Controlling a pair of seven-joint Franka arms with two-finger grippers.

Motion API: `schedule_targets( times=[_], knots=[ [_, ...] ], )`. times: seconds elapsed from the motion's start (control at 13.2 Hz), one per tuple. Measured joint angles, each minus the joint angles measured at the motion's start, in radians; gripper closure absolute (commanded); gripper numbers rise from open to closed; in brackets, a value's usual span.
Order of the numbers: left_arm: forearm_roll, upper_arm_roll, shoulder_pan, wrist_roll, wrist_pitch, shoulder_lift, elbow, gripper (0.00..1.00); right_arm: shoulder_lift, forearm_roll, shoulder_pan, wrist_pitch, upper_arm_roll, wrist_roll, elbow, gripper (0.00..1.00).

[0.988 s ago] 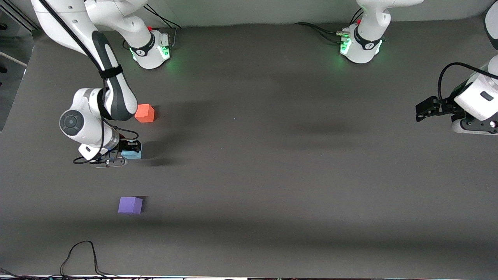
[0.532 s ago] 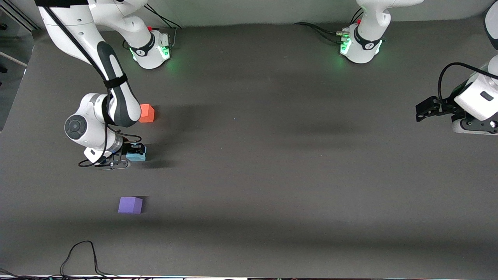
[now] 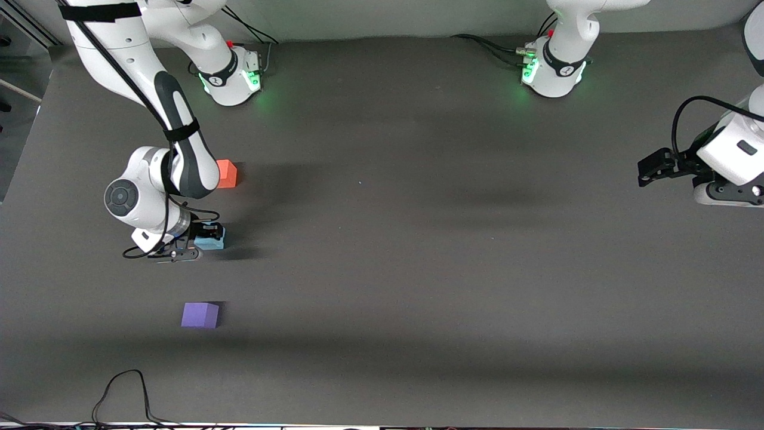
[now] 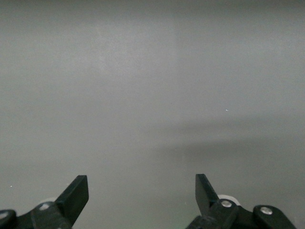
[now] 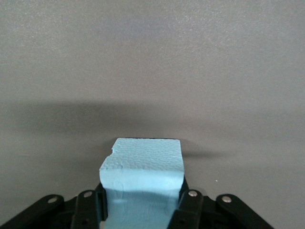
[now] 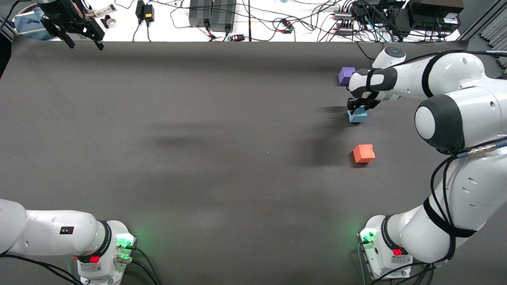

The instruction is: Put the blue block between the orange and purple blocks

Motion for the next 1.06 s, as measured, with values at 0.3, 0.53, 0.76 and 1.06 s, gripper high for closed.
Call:
schedule_targets(
  times=[0.3,0.53,0.76,1.06],
  knots=[
    [0.000,0.000,0.000,-0.007,0.000,0.000,0.002,0.00,0.008,0.035,0.000,0.001,0.000,-0.033,0.002,0.00],
    [0.000,0.000,0.000,-0.008,-0.004,0.000,0.002,0.00,0.004,0.037,0.003,-0.002,0.000,-0.036,0.014,0.00],
    [0.000,0.000,0.000,-0.008,-0.006,0.000,0.002,0.00,-0.064,0.032,0.010,-0.113,0.000,-0.037,0.064,0.00],
    [0.000,0.000,0.000,-0.008,-0.006,0.000,0.002,0.00,-0.252,-0.105,-0.026,-0.364,-0.012,-0.031,0.170,0.00]
  ],
)
